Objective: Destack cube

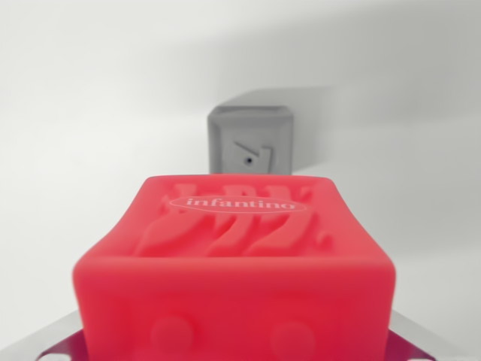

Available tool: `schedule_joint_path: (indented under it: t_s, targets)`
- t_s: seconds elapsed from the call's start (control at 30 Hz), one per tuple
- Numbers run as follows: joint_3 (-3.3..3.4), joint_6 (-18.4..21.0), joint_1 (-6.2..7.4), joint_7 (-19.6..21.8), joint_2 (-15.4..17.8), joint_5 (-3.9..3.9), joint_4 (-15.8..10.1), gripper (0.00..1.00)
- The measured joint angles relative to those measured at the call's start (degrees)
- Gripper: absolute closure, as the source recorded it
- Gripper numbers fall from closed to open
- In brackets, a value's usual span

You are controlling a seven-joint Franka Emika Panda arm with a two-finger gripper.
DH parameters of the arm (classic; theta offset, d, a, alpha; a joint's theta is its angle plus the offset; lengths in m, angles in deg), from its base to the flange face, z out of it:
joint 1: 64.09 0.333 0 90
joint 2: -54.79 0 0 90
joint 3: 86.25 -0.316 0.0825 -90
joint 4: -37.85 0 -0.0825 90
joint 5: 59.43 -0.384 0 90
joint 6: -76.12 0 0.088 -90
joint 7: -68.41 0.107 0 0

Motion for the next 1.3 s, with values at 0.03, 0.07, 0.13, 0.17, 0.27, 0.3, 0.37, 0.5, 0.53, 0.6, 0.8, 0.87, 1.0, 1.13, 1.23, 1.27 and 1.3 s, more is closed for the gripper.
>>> schedule_joint_path:
  t_s: [0.03,0.07,0.13,0.17,0.27,0.3,0.37,0.5,0.53,0.6,0.8,0.87,1.0,1.13,1.23,1.27,1.3]
  targets:
    - [0.0,0.48,0.0,0.01,0.36,0.0,0.13,1.0]
    - [0.0,0.77,0.0,0.03,0.67,0.01,0.19,1.0]
    - [0.0,0.85,0.05,0.16,1.12,0.01,-0.06,1.0]
    - [0.0,0.81,0.1,0.24,1.24,0.02,-0.34,1.0]
    - [-0.01,0.42,0.32,0.45,1.3,0.04,-1.21,1.0]
    - [-0.01,0.16,0.41,0.55,1.32,0.04,-1.56,1.0]
    - [-0.03,-0.29,0.6,0.75,1.46,0.05,-2.29,1.0]
    - [-0.03,-1.11,0.93,1.14,2.11,0.06,-3.65,1.0]
    - [-0.03,-1.3,1.02,1.23,2.3,0.07,-4.01,1.0]
    - [-0.03,-1.72,1.2,1.41,2.57,0.07,-4.65,1.0]
    - [-0.04,-3.01,1.71,1.98,3.12,0.09,-6.6,1.0]
    - [-0.06,-3.5,1.91,2.21,3.4,0.1,-7.35,1.0]
    - [-0.09,-4.32,2.22,2.59,3.94,0.11,-8.64,1.0]
    - [-0.11,-5.09,2.57,2.96,4.27,0.12,-9.79,1.0]
    - [-0.13,-5.83,2.88,3.33,4.53,0.13,-10.79,1.0]
    - [-0.13,-6.05,2.98,3.44,4.66,0.13,-11.15,1.0]
    - [-0.14,-6.27,3.08,3.57,4.79,0.14,-11.52,1.0]
